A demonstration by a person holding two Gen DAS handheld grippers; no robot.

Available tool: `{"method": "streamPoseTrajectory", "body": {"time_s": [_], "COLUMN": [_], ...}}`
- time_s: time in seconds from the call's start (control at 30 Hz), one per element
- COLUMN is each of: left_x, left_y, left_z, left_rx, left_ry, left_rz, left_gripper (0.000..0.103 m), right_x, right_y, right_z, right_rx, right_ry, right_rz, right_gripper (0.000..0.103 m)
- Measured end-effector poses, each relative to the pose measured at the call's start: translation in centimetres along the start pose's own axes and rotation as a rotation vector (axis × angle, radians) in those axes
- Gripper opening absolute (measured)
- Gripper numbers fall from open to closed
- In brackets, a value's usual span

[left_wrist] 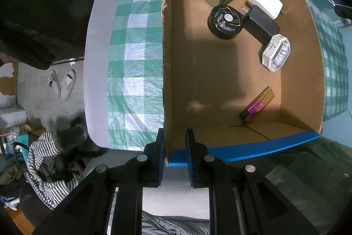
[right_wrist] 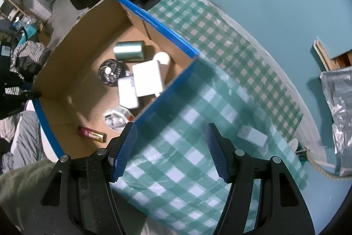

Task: Organize rigid objects
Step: 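Move the right gripper back over the table to the white USB plug, then grasp the white USB charger plug with the right gripper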

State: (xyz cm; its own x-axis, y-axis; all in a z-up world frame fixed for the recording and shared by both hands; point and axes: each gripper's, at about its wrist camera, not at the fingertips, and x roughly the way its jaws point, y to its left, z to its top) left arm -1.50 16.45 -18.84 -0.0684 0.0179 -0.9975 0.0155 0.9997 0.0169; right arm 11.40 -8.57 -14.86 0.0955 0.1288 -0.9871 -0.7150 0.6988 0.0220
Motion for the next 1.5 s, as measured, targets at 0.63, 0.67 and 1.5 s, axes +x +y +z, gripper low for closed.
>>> {"method": "streamPoseTrajectory", "body": {"time_s": [0.63, 0.67, 1.5], "left_x": [-0.1, -0.1, -0.2], "left_y": [0.4, 0.4, 0.2], "left_z": [0.1, 0.1, 0.5], "left_rx": [-0.073, -0.078, -0.136], "left_ry": [-0.003, -0.004, 0.013], "left_rz": [0.0, 0.0, 0.025], "left_gripper": [0.016, 0.016, 0.021], "right_x": [5.6, 6.1, 14.1], "right_y": [-10.5, -11.0, -13.2], "right_z": [-3.4, -3.6, -3.6], "right_rx": [-0.024, -0.044, -0.318], "right_ry": [0.134, 0.146, 0.276], "right_rz": [-0.127, -0.145, -0.148], "right_gripper": [0.066, 0.066, 0.026]}}
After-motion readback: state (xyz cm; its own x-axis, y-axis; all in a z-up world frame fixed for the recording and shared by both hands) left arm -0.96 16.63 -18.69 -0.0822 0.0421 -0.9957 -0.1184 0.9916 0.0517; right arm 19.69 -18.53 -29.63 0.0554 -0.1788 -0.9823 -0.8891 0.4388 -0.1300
